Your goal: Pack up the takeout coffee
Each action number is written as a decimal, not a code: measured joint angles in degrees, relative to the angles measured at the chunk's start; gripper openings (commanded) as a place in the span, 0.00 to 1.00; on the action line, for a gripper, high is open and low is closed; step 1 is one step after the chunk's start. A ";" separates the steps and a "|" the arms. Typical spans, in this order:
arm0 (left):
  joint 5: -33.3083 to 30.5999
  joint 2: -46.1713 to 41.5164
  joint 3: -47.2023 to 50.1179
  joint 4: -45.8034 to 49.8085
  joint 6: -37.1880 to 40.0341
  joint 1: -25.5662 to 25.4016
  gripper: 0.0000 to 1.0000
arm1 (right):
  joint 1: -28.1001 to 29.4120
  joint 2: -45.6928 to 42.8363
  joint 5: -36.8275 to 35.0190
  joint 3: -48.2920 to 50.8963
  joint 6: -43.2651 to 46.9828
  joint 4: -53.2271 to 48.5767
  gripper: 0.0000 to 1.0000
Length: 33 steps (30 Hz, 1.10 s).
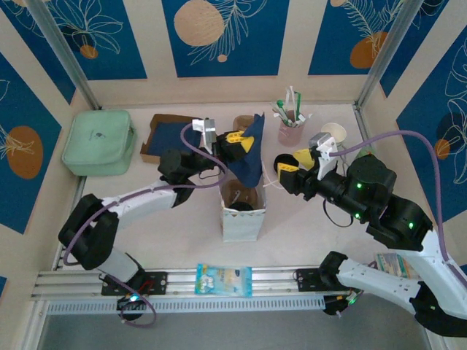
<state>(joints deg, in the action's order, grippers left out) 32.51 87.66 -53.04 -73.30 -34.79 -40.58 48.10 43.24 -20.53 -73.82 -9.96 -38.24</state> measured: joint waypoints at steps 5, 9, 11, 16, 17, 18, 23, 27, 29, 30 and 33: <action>0.02 0.70 0.02 -2.40 -1.27 0.31 0.00 | -0.90 -0.81 0.57 1.05 -0.46 0.04 0.58; 0.04 0.70 0.68 -3.87 -1.60 0.76 0.00 | -1.53 -1.16 1.33 2.10 -0.74 0.17 0.58; 0.11 0.70 1.42 -4.07 -1.88 1.25 0.00 | -1.81 -1.14 1.73 2.75 -0.90 0.39 0.58; 0.96 1.42 2.05 -4.20 -2.89 2.80 0.00 | -2.45 -0.94 2.86 3.87 -1.27 0.72 0.58; 1.14 1.62 2.05 -4.22 -2.93 2.97 0.00 | -2.51 -0.92 3.02 3.91 -1.31 0.76 0.58; 1.36 1.86 2.05 -4.24 -3.17 3.04 0.00 | -2.62 -0.83 3.23 3.96 -1.49 0.98 0.57; 2.38 3.72 2.03 -4.33 -4.42 3.08 0.00 | -2.80 -0.31 4.37 4.22 -2.14 1.73 0.57; 2.64 5.09 2.03 -4.26 -4.59 3.08 0.00 | -2.82 0.17 4.98 4.61 -2.58 2.16 0.57; 2.64 5.11 2.05 -4.28 -4.59 3.13 0.00 | -2.86 0.22 5.20 5.25 -2.71 2.62 0.57; 2.64 5.11 2.05 -4.37 -4.59 3.19 0.00 | -2.91 0.24 5.40 5.44 -2.78 2.69 0.57; 2.64 5.11 2.08 -4.31 -4.59 3.48 0.00 | -2.97 0.48 5.62 6.12 -2.97 3.13 0.57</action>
<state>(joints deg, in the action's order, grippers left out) 35.16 92.77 -50.96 -77.60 -39.38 -37.10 45.12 43.72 -14.92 -67.70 -12.93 -35.11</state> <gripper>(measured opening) 0.067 0.572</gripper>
